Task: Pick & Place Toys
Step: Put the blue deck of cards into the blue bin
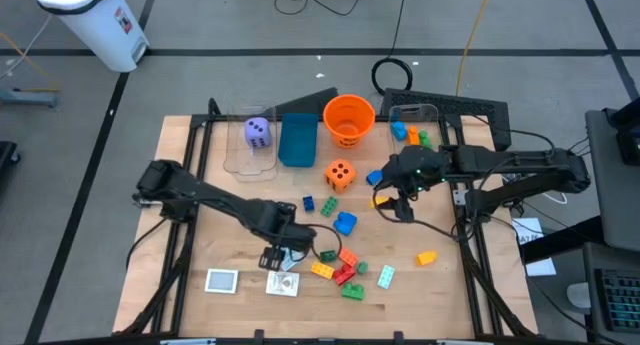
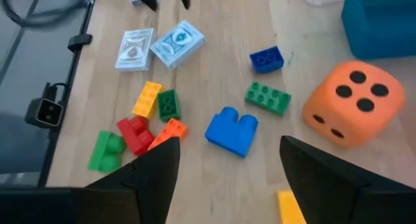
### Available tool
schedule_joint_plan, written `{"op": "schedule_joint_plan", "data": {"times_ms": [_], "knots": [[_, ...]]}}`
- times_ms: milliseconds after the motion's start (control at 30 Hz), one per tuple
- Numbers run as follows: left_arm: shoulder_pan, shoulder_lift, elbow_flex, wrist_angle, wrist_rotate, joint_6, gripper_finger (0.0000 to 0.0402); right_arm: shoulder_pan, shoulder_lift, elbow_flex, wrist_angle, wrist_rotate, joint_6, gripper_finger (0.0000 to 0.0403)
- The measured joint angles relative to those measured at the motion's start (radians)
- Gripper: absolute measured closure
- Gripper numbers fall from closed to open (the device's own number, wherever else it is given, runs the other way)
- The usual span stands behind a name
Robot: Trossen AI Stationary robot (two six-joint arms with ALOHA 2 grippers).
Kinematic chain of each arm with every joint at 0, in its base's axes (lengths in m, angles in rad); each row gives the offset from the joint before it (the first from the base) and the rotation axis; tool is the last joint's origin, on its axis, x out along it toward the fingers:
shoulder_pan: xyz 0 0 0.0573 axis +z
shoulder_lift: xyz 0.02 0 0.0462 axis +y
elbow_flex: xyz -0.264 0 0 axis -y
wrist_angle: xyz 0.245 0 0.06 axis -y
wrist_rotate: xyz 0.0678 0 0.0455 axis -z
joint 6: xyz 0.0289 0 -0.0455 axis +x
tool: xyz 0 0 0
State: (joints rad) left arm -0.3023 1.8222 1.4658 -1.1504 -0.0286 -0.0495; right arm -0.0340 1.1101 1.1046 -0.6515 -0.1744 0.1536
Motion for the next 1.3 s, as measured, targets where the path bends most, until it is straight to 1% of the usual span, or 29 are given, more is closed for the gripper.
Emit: {"op": "schedule_joint_plan", "data": {"times_ms": [100,167,233,300,433,533,633,833,1033,1233,1300], "knots": [[0.014,0.026,-0.005,0.025,-0.002,0.043,0.0121,0.018,-0.034,0.0,-0.055,0.054,0.022,0.0151],[0.018,0.038,-0.025,0.071,0.0,0.063,0.0121,0.036,-0.054,-0.006,-0.085,0.105,0.04,0.0152],[0.024,0.042,-0.058,0.106,0.001,0.065,0.0121,0.053,-0.083,-0.034,-0.092,0.135,0.074,0.0152],[0.034,0.042,-0.093,0.134,0.001,0.059,0.0121,0.077,-0.117,-0.078,-0.062,0.151,0.123,0.0152],[0.052,0.042,-0.14,0.166,0.005,0.048,0.0121,0.108,-0.183,-0.184,0.04,0.151,0.214,0.0152],[0.058,0.041,-0.155,0.18,0.028,0.057,0.0121,0.115,-0.213,-0.251,0.125,0.152,0.271,0.0152],[0.06,0.041,-0.157,0.186,0.031,0.075,0.0121,0.115,-0.224,-0.305,0.207,0.15,0.302,0.0152],[0.061,0.041,-0.157,0.197,0.03,0.116,0.0121,0.115,-0.224,-0.38,0.297,0.149,0.314,0.0152],[0.061,0.042,-0.156,0.244,0.026,0.124,0.0121,0.115,-0.224,-0.399,0.319,0.151,0.336,0.0152],[0.064,0.07,-0.156,0.273,-0.021,0.122,0.0121,0.115,-0.224,-0.4,0.34,0.155,0.336,0.0152],[0.069,0.079,-0.156,0.278,-0.028,0.12,0.0121,0.115,-0.224,-0.4,0.338,0.177,0.339,0.0152]]}}
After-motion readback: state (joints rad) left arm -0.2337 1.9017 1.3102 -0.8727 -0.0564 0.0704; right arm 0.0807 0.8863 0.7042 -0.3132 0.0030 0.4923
